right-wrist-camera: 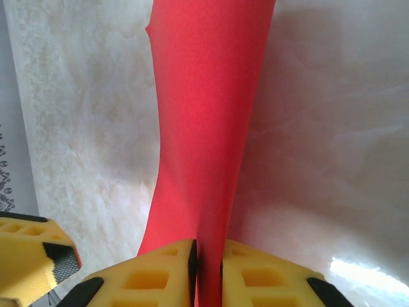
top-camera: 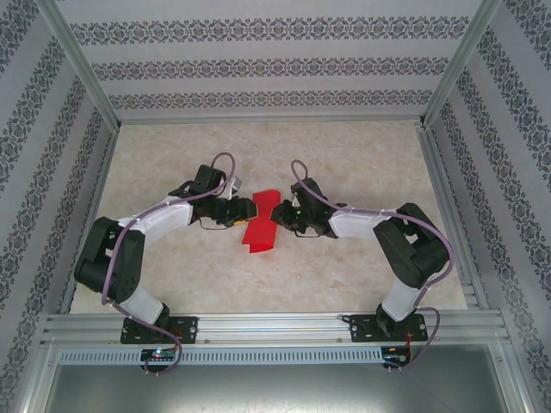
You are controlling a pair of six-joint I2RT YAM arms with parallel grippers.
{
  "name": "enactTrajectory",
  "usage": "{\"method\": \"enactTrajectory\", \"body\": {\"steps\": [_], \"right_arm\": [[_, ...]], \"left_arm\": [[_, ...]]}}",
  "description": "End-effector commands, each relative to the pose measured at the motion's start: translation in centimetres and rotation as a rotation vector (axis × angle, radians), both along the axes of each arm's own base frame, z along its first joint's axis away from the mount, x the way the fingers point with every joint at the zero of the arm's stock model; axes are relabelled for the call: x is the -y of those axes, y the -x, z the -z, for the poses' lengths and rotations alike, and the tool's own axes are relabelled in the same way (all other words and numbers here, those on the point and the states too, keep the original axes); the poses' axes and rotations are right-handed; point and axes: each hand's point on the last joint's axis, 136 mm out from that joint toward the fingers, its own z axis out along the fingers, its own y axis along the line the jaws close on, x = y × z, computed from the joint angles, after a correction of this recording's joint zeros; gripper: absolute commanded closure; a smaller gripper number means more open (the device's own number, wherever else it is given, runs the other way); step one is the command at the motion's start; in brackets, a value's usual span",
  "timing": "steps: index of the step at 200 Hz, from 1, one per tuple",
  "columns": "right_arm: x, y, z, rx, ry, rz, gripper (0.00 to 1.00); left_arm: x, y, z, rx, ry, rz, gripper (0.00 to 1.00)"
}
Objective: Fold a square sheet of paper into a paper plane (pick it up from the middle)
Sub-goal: Fold the square sheet of paper in half at the center of the table, then first fold in half a square sheet of paper at the center of the table.
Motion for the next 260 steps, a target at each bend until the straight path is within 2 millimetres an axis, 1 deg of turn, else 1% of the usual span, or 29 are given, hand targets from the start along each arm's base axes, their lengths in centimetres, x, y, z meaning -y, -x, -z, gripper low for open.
{"method": "enactTrajectory", "body": {"steps": [1,31,81,114,148,171,191,207,218,244,260], "right_arm": [[0.4,0.1,1.1,0.003,0.013,-0.018,0.82],[1.4,0.4,2.3,-0.012,0.052,-0.020,0.81],[1.9,1.0,3.6,-0.035,0.099,-0.038,0.78],[2.1,1.1,3.6,-0.033,0.116,-0.047,0.75],[2.3,0.9,2.6,-0.020,0.146,-0.061,0.70],[3.4,0.7,2.0,-0.010,0.213,-0.067,0.62],[3.7,0.2,1.1,0.010,0.224,-0.068,0.59],[3.1,-0.6,0.2,0.038,0.211,-0.072,0.59],[2.7,-1.2,0.0,0.045,0.214,-0.081,0.59],[2.1,-2.6,0.3,0.048,0.235,-0.100,0.60],[2.1,-3.2,0.9,0.033,0.257,-0.110,0.60]], "left_arm": [[1.4,-1.2,-0.5,0.044,0.029,0.023,0.58],[2.3,-0.9,1.1,0.020,0.006,0.051,0.62],[2.8,-0.6,3.4,-0.013,-0.028,0.071,0.68],[2.8,-0.3,4.9,-0.030,-0.070,0.087,0.71],[2.4,0.1,6.1,-0.042,-0.116,0.095,0.72],[2.1,0.3,6.7,-0.045,-0.138,0.099,0.72],[2.0,0.4,6.9,-0.045,-0.143,0.104,0.73],[2.0,0.4,6.6,-0.039,-0.138,0.106,0.73],[2.1,0.4,6.4,-0.034,-0.136,0.110,0.73],[2.4,0.2,5.6,-0.015,-0.115,0.112,0.72],[2.4,0.1,5.2,-0.010,-0.110,0.112,0.71]]}}
